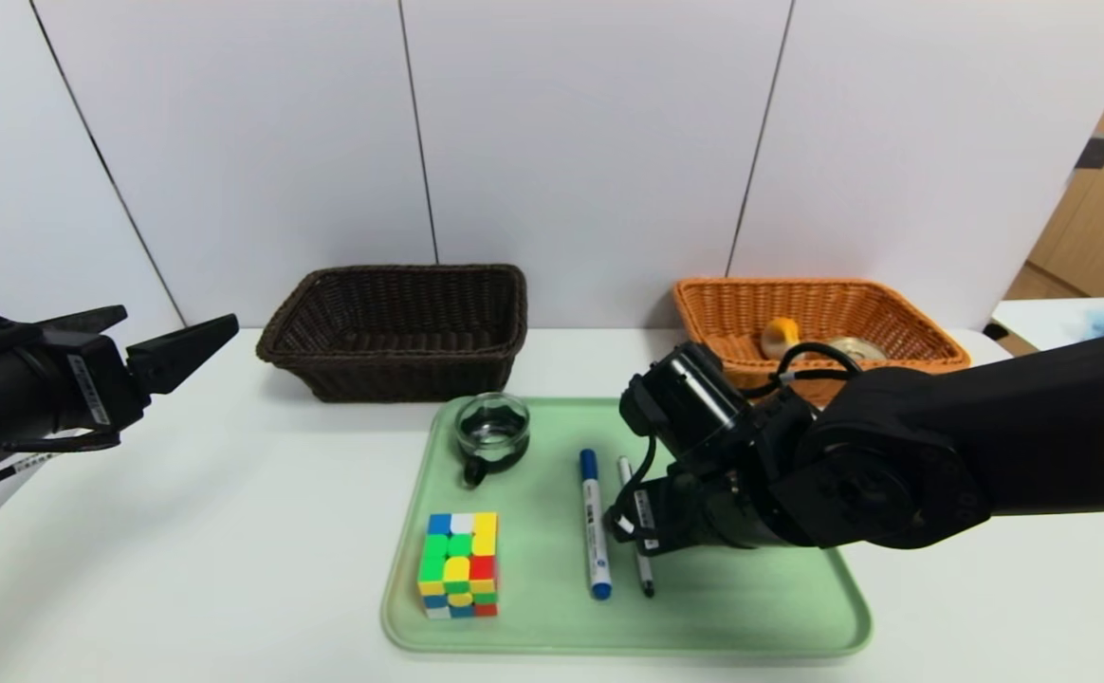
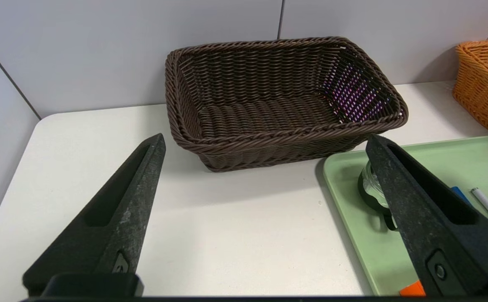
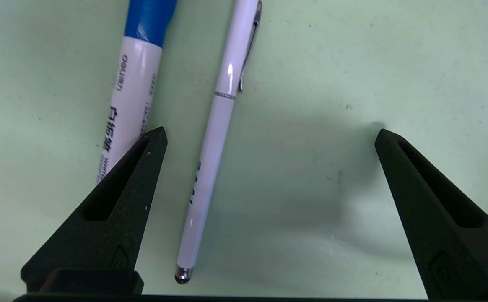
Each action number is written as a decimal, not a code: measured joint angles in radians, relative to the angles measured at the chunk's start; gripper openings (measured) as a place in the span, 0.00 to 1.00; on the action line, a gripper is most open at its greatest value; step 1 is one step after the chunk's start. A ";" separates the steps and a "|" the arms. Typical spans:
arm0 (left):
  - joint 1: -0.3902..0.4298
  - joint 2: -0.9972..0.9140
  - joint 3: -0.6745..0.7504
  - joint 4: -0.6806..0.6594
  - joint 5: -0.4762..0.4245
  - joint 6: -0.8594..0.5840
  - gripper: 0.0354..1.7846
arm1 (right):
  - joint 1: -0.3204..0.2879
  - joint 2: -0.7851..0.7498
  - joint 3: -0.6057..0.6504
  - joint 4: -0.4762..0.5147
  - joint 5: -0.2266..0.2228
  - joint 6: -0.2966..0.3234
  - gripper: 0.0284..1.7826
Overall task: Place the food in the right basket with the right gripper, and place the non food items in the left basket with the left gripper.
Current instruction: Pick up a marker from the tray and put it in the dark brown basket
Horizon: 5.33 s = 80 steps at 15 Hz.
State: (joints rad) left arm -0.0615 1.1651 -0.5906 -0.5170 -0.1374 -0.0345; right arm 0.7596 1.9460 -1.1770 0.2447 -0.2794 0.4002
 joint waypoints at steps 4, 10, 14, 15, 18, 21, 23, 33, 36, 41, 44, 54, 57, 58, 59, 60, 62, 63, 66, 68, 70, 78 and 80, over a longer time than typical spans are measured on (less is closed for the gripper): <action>0.000 0.001 0.000 0.000 -0.001 0.000 0.94 | 0.003 0.004 0.008 0.005 -0.001 0.003 0.95; 0.000 0.000 0.001 0.000 -0.001 0.000 0.94 | 0.006 0.003 0.037 -0.011 -0.032 0.003 0.78; 0.000 0.000 0.001 0.000 -0.001 0.001 0.94 | 0.007 0.003 0.043 -0.015 -0.029 -0.001 0.51; 0.000 0.000 0.001 0.000 -0.001 0.001 0.94 | 0.007 0.003 0.043 -0.013 -0.027 -0.001 0.46; 0.000 0.000 0.002 0.000 -0.001 0.000 0.94 | 0.007 0.003 0.044 -0.012 -0.027 -0.003 0.01; 0.000 -0.001 0.002 0.000 -0.001 0.000 0.94 | 0.007 0.003 0.044 -0.013 -0.029 -0.003 0.01; 0.000 -0.001 0.002 0.000 -0.001 0.000 0.94 | 0.007 0.003 0.044 -0.016 -0.030 -0.003 0.01; 0.000 -0.002 0.007 0.000 -0.003 0.001 0.94 | 0.008 -0.098 -0.016 -0.360 -0.054 -0.218 0.01; 0.000 -0.002 0.007 -0.001 -0.003 0.001 0.94 | 0.027 -0.105 -0.016 -0.561 -0.013 -0.325 0.01; 0.000 -0.002 0.007 0.000 -0.003 0.000 0.94 | 0.050 -0.037 -0.036 -0.881 0.073 -0.438 0.01; -0.001 -0.003 0.013 0.000 -0.004 0.001 0.94 | 0.047 0.059 -0.091 -1.041 0.089 -0.502 0.01; -0.001 -0.020 0.044 -0.001 -0.006 -0.003 0.94 | 0.049 0.366 -0.368 -1.191 0.088 -0.584 0.01; -0.001 -0.023 0.048 -0.001 -0.006 -0.002 0.94 | 0.047 0.413 -0.396 -1.191 0.084 -0.595 0.01; -0.001 -0.023 0.049 -0.001 -0.006 -0.001 0.94 | 0.046 0.427 -0.406 -1.191 0.080 -0.604 0.01; -0.001 -0.024 0.049 -0.001 -0.006 -0.001 0.94 | 0.044 0.436 -0.413 -1.193 0.080 -0.608 0.01; -0.001 -0.025 0.049 -0.001 -0.006 -0.001 0.94 | 0.043 0.442 -0.416 -1.192 0.079 -0.610 0.01; -0.001 -0.026 0.052 -0.001 -0.006 -0.001 0.94 | 0.043 0.449 -0.418 -1.180 0.068 -0.626 0.01; -0.001 -0.027 0.053 -0.001 -0.006 0.000 0.94 | 0.044 0.454 -0.418 -1.181 0.049 -0.637 0.13; -0.001 -0.027 0.052 -0.001 -0.006 0.001 0.94 | 0.043 0.469 -0.445 -1.197 0.018 -0.642 0.40; -0.001 -0.027 0.050 -0.001 -0.006 0.001 0.94 | 0.041 0.482 -0.492 -1.201 0.017 -0.646 0.53; -0.001 -0.027 0.051 -0.001 -0.006 0.001 0.94 | 0.035 0.492 -0.540 -1.199 0.017 -0.653 0.62; -0.001 -0.028 0.055 -0.001 -0.006 -0.001 0.94 | -0.100 0.403 -0.571 -1.175 -0.048 -0.729 0.84; -0.001 -0.030 0.058 -0.001 -0.005 -0.001 0.94 | -0.131 0.335 -0.469 -1.170 -0.063 -0.730 0.86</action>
State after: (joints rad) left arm -0.0626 1.1349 -0.5326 -0.5181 -0.1428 -0.0355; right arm 0.6283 2.2806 -1.6462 -0.9255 -0.3426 -0.3294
